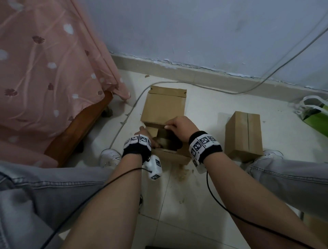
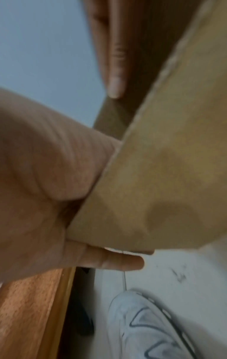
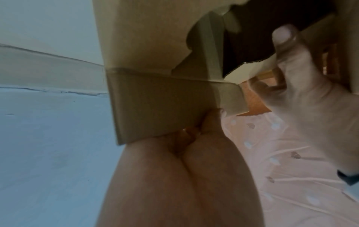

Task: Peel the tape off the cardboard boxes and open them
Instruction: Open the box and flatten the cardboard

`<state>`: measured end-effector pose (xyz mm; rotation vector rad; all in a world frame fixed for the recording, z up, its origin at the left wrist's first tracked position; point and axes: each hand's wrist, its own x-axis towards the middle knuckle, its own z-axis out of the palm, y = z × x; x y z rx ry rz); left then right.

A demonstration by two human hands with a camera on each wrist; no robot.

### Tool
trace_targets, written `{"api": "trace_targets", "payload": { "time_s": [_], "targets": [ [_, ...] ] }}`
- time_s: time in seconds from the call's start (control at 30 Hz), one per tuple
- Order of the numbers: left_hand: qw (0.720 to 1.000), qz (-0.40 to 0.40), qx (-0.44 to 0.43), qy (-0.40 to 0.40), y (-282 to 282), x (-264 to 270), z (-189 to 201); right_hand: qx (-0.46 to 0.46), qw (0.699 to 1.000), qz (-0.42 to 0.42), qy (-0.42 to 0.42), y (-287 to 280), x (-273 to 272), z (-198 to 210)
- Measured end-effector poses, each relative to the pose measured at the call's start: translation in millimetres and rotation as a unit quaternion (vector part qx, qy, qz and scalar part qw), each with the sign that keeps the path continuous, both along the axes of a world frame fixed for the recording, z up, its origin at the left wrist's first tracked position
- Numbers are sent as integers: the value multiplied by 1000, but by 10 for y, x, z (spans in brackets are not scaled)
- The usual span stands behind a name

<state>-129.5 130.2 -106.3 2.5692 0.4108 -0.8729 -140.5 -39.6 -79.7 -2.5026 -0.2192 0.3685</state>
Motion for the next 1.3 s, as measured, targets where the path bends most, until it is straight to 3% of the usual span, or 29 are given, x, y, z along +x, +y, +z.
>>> {"api": "trace_targets", "payload": {
  "time_s": [0.13,0.27,0.33,0.43,0.53,0.67,0.77,0.83,1.0,1.17,1.3],
  "targets": [
    [998,1,47,-33,21,-134,-194,-6,1000,20,-9,74,-24,21],
    [998,-22,47,-27,60,-79,-142,53,998,-15,28,-2,-3,112],
    [999,-17,35,-26,63,-49,-125,78,994,-62,46,-114,38,167],
    [999,-1,25,-23,67,-17,-124,123,970,-203,59,-343,151,237],
    [999,13,27,-27,50,0,-100,66,943,-280,170,-498,200,254],
    [997,59,2,-40,-7,17,-46,-19,940,-213,268,-424,117,264],
    [999,38,-4,-30,-17,52,-32,-117,949,-83,280,-238,41,213],
    [1000,16,-1,-23,-20,70,-19,-150,949,-47,272,-145,20,99],
    [999,-35,19,18,-50,72,21,-160,947,-81,268,-136,29,-218],
    [999,-10,-27,34,-102,55,56,-149,943,-162,248,-194,-42,-168],
    [999,-25,-22,27,-109,69,-20,-120,944,-176,252,-232,-53,-81]
  ]
}}
